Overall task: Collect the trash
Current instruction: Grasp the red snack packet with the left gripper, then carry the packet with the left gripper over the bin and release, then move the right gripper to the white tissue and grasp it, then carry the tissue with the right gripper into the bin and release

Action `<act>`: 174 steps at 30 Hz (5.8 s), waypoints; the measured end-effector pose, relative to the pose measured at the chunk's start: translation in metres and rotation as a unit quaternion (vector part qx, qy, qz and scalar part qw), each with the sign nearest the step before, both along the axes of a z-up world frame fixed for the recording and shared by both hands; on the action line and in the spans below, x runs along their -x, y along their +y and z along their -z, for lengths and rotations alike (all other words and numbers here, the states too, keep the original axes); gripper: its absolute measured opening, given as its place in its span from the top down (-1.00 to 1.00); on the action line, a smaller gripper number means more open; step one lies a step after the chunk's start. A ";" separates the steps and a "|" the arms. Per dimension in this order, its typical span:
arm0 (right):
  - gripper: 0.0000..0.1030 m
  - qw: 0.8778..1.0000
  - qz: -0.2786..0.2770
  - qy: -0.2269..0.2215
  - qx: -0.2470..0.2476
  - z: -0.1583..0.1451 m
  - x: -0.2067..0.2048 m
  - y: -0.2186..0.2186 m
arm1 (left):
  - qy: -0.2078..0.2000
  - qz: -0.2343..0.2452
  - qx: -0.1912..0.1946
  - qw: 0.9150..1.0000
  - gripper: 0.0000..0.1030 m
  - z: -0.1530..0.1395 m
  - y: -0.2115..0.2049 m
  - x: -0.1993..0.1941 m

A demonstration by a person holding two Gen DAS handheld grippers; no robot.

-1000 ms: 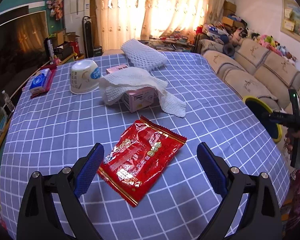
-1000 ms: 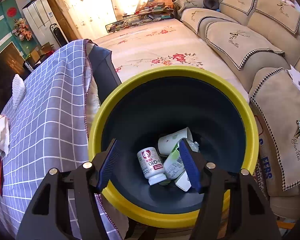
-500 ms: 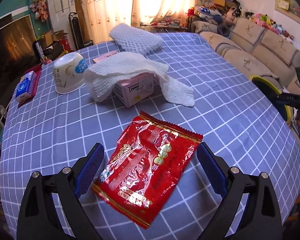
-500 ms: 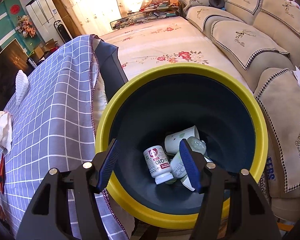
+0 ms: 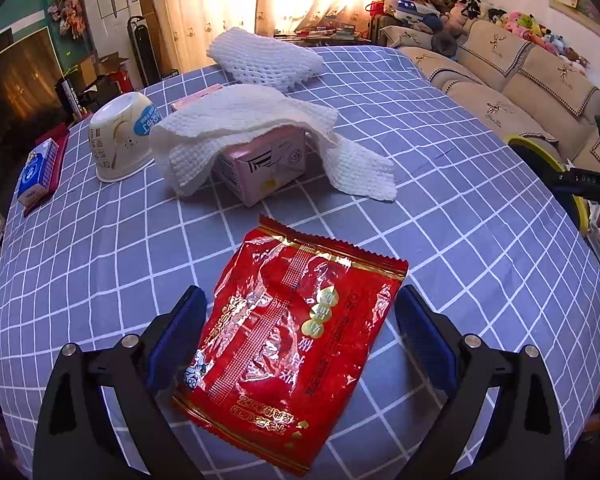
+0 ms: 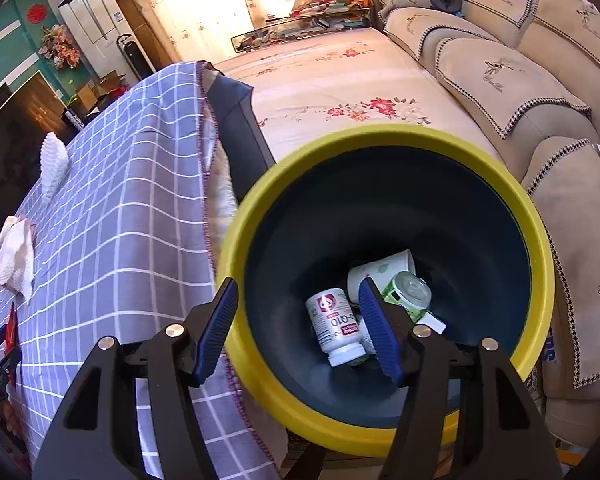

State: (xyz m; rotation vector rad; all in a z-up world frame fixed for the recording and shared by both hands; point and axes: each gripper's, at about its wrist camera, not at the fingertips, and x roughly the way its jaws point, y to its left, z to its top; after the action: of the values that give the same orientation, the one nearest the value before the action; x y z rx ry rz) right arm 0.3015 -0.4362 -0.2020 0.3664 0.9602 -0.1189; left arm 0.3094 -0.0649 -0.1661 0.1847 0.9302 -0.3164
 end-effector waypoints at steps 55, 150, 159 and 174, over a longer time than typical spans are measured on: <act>-0.16 0.987 0.123 -0.095 -0.032 -0.031 0.162 -0.097 | -0.009 0.297 0.118 0.947 0.86 -0.116 -0.292 0.007; 0.88 0.946 -0.296 -0.129 -0.002 -0.134 -0.080 0.275 | -0.164 -0.183 0.083 0.966 -0.78 -0.052 0.115 0.004; 0.87 0.981 -0.138 -0.134 0.012 -0.129 -0.036 0.143 | -0.159 -0.179 0.090 0.967 -0.78 -0.052 0.115 0.003; 0.83 0.994 0.096 -0.034 0.039 -0.032 0.008 -0.018 | -0.151 -0.170 0.079 0.971 -0.78 -0.047 0.105 -0.001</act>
State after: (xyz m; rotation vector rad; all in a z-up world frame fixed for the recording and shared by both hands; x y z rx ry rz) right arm 0.2932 -0.4537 -0.1698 0.3883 0.8493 -0.3173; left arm 0.3107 0.0402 -0.1194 -0.0729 0.6174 -0.0410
